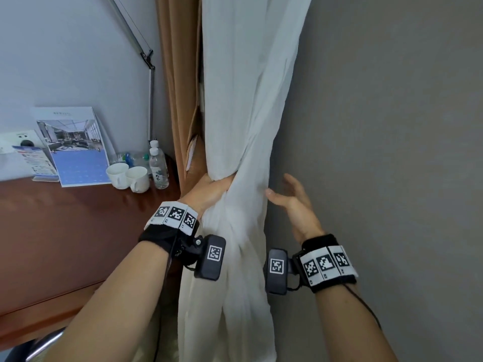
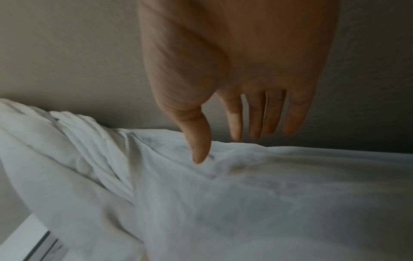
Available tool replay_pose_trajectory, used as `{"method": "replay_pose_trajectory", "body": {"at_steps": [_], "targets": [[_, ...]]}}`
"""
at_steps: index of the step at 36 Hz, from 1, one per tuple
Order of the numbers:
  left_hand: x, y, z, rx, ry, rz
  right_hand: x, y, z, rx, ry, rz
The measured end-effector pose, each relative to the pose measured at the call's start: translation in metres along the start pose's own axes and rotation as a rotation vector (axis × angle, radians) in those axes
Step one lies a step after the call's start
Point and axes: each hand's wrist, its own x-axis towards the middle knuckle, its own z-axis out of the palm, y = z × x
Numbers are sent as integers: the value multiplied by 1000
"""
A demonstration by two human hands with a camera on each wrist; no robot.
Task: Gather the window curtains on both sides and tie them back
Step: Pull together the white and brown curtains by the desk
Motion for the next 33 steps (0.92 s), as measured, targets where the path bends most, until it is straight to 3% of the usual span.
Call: {"method": "replay_pose_trajectory", "body": {"at_steps": [6, 11, 13, 16, 19, 23, 28, 33], "targets": [[-7, 2, 16, -14, -36, -33, 15, 0, 32, 139, -203, -19], [-9, -4, 15, -45, -32, 47, 7, 1, 37, 155, 101, -123], [-8, -7, 8, -9, -37, 74, 3, 1, 30, 236, 112, -123], [-5, -9, -2, -19, -76, 66, -7, -5, 25, 247, -80, -81], [-4, -9, -1, 20, -242, -4, -16, -12, 35, 187, -268, -17], [-4, -7, 2, -1, -245, -15, -13, -18, 30, 291, -333, 68], [-2, -11, 13, -25, -211, -9, -7, -9, 26, 311, -186, -39], [2, -21, 20, -43, -138, 30, -3, 1, 28, 532, 6, -51]]}}
